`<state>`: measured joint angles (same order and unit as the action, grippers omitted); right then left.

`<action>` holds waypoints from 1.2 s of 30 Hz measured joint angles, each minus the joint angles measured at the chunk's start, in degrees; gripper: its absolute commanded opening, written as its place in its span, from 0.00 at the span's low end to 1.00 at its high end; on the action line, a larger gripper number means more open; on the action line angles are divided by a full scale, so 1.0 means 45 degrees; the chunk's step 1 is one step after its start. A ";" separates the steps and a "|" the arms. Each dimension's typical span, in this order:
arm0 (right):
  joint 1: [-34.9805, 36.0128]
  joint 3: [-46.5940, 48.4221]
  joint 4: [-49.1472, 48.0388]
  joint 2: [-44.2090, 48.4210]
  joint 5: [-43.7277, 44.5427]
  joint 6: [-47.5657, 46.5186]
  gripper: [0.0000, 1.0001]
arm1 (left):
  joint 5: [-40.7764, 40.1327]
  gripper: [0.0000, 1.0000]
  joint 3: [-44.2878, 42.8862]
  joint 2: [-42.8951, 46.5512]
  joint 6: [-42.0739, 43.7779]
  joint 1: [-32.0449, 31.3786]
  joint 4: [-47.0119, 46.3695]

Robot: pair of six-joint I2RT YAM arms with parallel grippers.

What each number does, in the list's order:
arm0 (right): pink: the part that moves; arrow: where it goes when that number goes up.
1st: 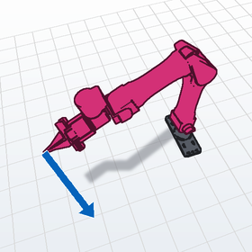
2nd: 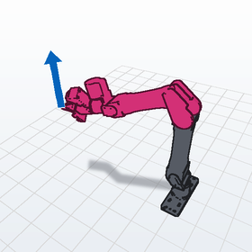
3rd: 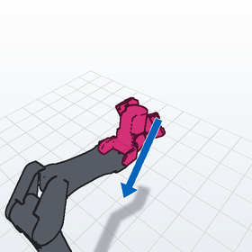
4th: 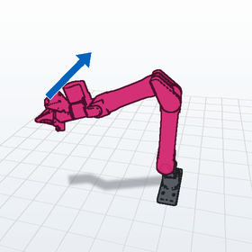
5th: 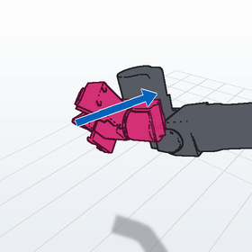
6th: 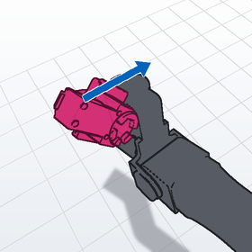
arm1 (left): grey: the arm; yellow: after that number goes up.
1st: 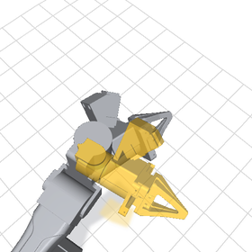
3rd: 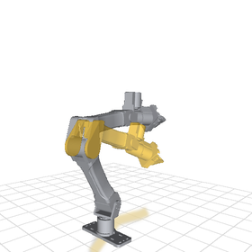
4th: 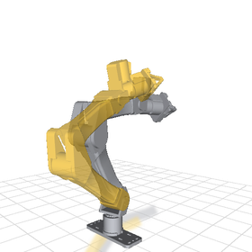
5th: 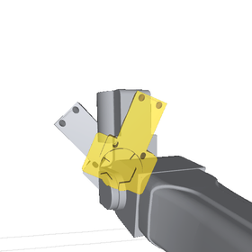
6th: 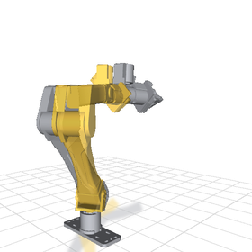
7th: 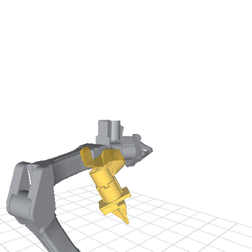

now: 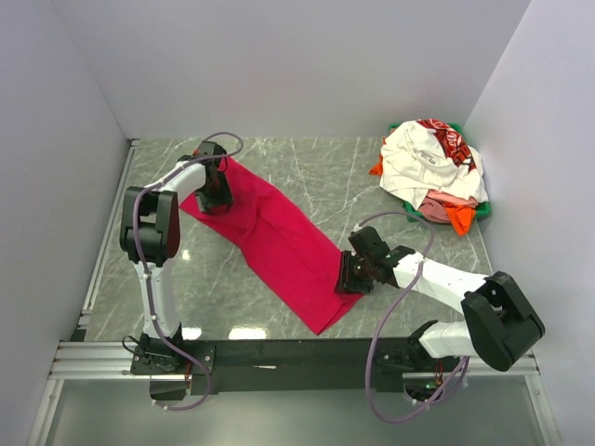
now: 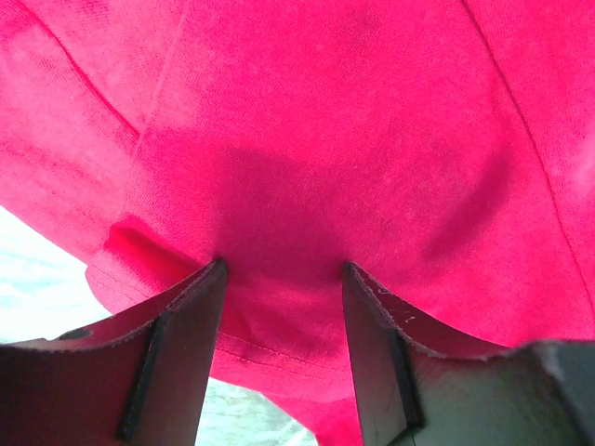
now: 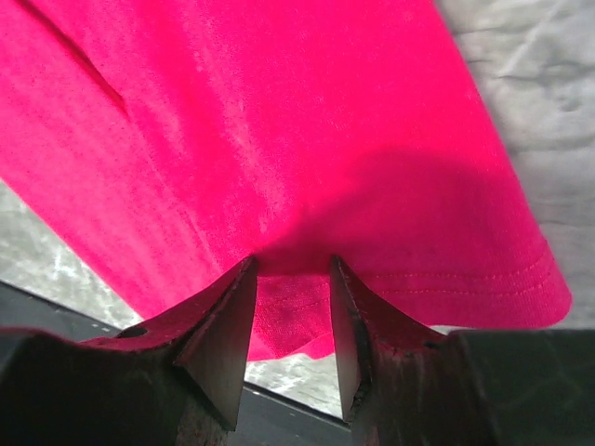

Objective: Fold and stack the t-shirts
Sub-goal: Fold the tshirt

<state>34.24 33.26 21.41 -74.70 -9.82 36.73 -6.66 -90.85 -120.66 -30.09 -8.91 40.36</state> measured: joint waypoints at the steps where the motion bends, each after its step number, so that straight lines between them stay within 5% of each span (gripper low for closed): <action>1: 0.0039 -0.0097 -0.0170 0.0039 -0.0087 0.0117 0.45 | -0.0121 0.60 -0.0039 -0.0049 0.0117 -0.0019 0.0000; 16: 0.2186 -0.0937 -0.2074 0.0112 -0.1035 0.2322 0.45 | -0.1030 0.62 -0.4648 -0.2943 0.2176 -0.0437 0.0617; 36: 0.6125 0.2900 -0.2414 -0.4337 -0.1302 0.4600 0.45 | -0.0335 0.65 -0.7033 -0.4556 0.3997 -0.1341 -0.0529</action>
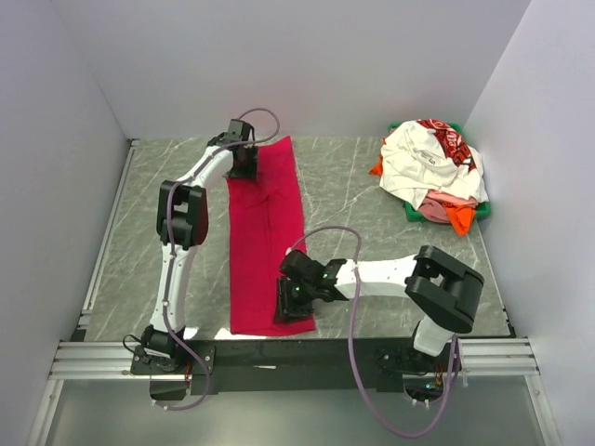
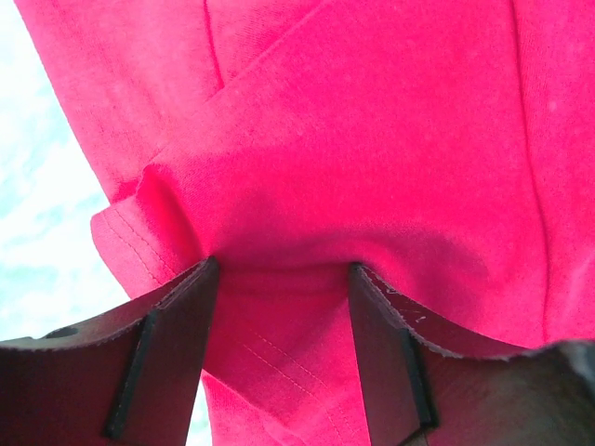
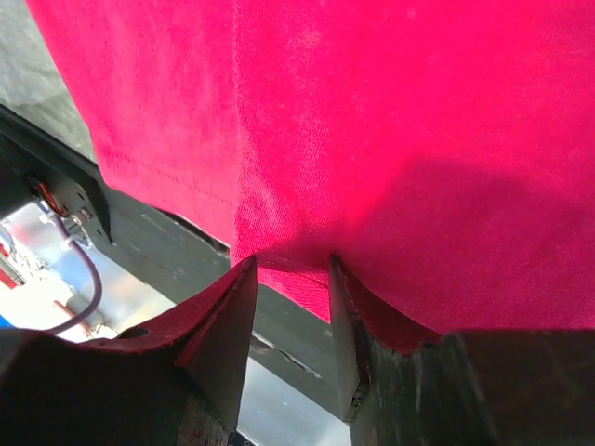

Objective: Fold and stack the t-shirts
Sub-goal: Fold the tshirt

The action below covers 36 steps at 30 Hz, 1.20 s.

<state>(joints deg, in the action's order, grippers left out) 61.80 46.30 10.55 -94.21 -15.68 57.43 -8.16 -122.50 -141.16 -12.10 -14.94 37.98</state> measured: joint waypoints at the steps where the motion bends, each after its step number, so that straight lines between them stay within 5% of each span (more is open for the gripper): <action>1: 0.0083 0.0189 0.0053 -0.0151 0.0029 0.0039 0.45 | 0.0131 0.65 -0.0311 -0.0175 0.0019 0.0000 0.0034; 12: 0.0379 0.1904 0.2438 -0.0573 0.1088 -0.0554 0.50 | 0.0792 0.73 -0.0986 -0.0529 0.0073 -0.0058 -0.0437; 21: 0.0379 0.2069 0.4770 0.1719 0.2385 -0.1200 0.58 | 0.1156 0.80 0.0908 0.2720 -0.0466 -0.0058 -0.0131; 26: 0.0379 0.0952 0.5246 0.2730 0.2905 -0.1248 0.58 | 0.1161 0.79 0.3691 0.6732 -0.1132 -0.0073 -0.0282; 31: 0.0379 -0.0325 0.5275 0.2793 0.3045 -0.1069 0.58 | 0.1112 0.78 0.8655 1.0588 -0.2118 -0.0277 -0.0636; 36: 0.0379 -0.0500 0.4920 0.2817 0.3075 -0.1025 0.58 | 0.1175 0.78 1.2959 1.2405 -0.3245 -0.0738 0.0010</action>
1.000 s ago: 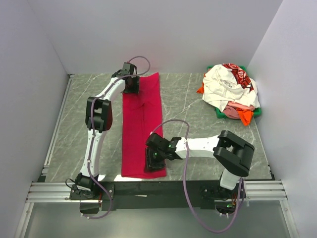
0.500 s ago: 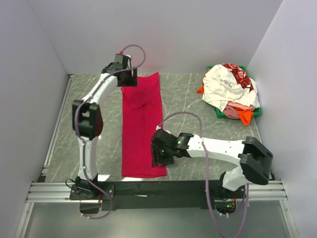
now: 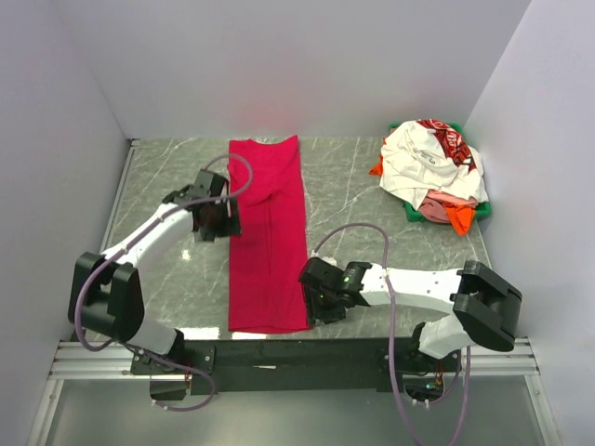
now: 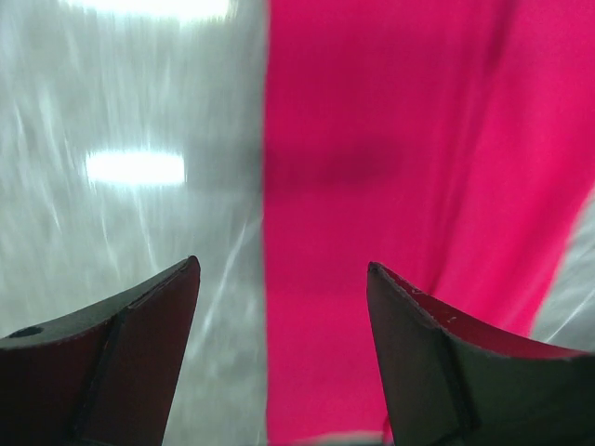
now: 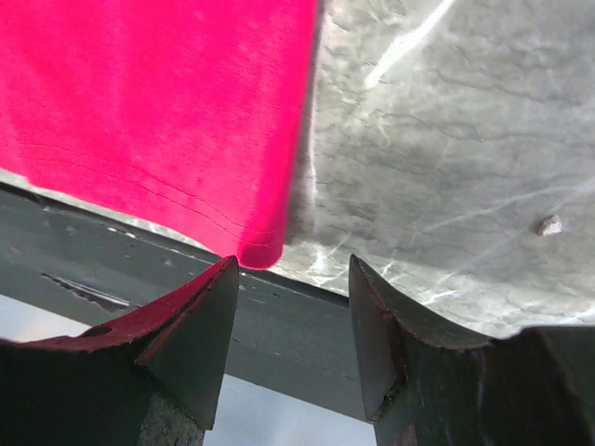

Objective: Fold and stack the t-shirts
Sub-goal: Fold the tshirt

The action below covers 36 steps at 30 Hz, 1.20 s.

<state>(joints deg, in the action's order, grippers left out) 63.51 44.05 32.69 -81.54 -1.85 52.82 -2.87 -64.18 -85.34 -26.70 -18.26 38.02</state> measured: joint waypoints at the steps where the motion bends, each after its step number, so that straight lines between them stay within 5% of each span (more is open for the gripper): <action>1: 0.0000 0.0000 -0.0078 0.0019 0.0010 -0.0005 0.58 | 0.0000 0.78 0.0500 0.0209 -0.0238 -0.0078 0.0262; 10: 0.0000 -0.0010 -0.0772 0.0112 -0.0083 -0.0185 0.52 | 0.0005 0.77 0.2506 0.3497 -0.2084 -0.0228 0.1413; 26: -0.0024 -0.0588 -0.1836 -0.0627 -0.0568 -0.0238 0.19 | 0.0670 0.71 0.5702 0.5668 -0.4813 -0.1880 0.2297; 36: -0.0039 -0.0719 -0.1967 -0.0578 -0.0602 -0.0151 0.19 | 0.1253 0.56 0.6955 0.5843 -0.6203 -0.3322 0.2273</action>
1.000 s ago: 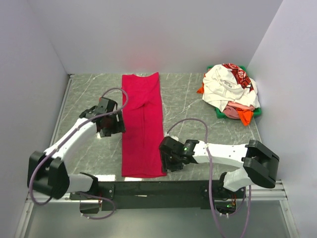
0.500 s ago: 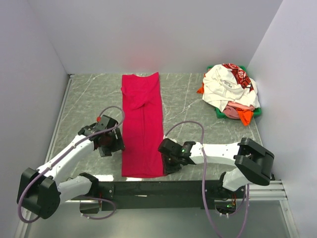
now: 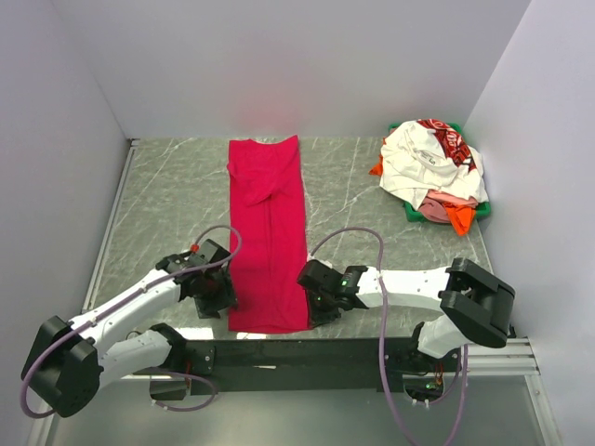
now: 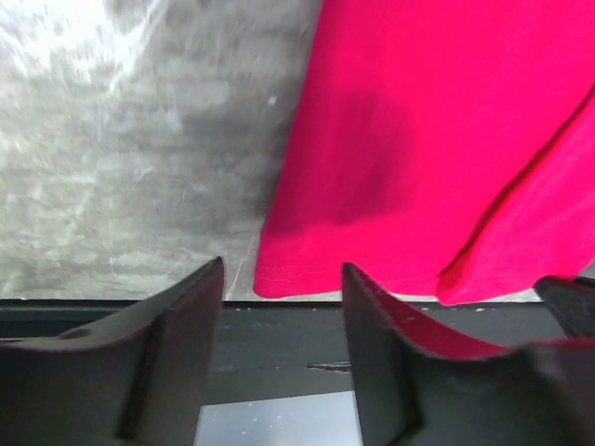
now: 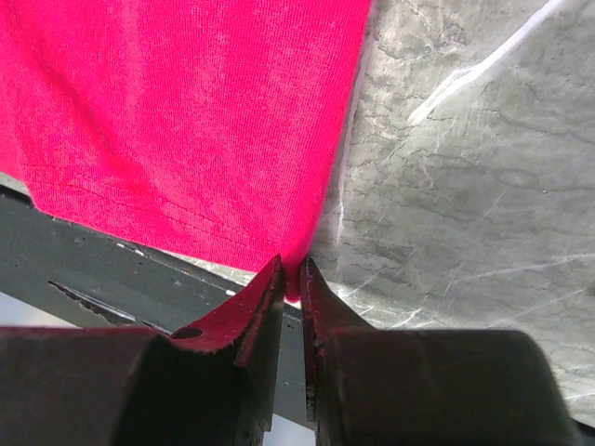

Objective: Fold and stack the t-shirts
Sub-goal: Fold the tshirt

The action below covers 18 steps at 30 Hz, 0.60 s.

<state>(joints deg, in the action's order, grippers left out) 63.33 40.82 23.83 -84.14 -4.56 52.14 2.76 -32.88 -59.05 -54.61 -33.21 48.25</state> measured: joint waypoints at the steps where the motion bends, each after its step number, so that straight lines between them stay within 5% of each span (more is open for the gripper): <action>1: 0.0000 -0.0005 -0.0010 0.0005 0.0000 0.0000 0.19 | 0.0010 0.55 0.0107 0.0010 -0.0136 -0.0121 0.0000; 10: 0.0000 -0.0024 -0.0078 0.0005 -0.0053 -0.0034 0.19 | 0.0233 0.49 0.1025 0.0068 -0.1044 -0.0937 -0.0214; 18: 0.0000 -0.0024 -0.0078 0.0005 -0.0058 -0.0034 0.19 | 0.0209 0.33 0.1030 -0.0588 -0.1418 -0.1438 -0.0719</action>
<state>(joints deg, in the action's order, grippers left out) 63.33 40.71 23.49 -84.12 -4.82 51.99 3.70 -28.25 -61.69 -60.99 -39.68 45.01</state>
